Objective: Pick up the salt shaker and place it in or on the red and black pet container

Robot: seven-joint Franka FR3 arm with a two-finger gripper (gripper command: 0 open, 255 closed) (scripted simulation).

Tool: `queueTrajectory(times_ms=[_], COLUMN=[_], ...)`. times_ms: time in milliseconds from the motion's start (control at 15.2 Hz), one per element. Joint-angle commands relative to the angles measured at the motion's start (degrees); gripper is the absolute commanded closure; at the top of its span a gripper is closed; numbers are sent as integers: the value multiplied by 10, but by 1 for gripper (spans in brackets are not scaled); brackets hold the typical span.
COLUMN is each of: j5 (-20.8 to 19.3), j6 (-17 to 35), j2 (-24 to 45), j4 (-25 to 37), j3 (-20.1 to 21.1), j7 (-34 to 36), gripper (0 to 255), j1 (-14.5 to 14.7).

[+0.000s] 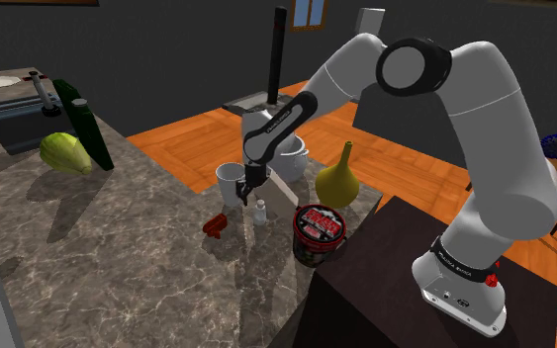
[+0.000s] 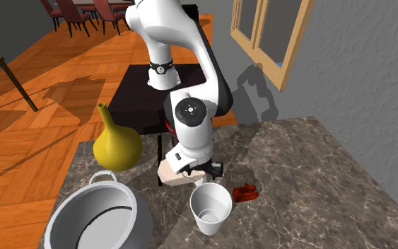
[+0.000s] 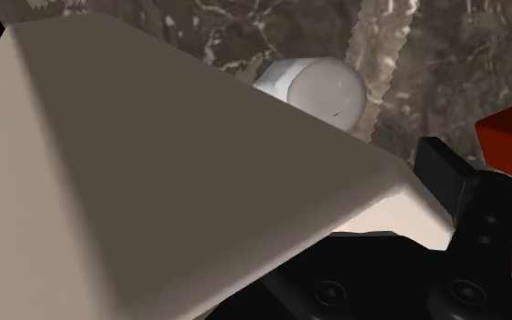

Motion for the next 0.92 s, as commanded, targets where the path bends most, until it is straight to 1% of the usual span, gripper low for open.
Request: queueTrajectory(times_ms=[0,858], j5=[2,12], j6=[-12,-74], j2=[-10,-89], j4=[-15,-31], j3=[0,10], j7=[1,3], gripper=[255,255], j1=[-3,-11])
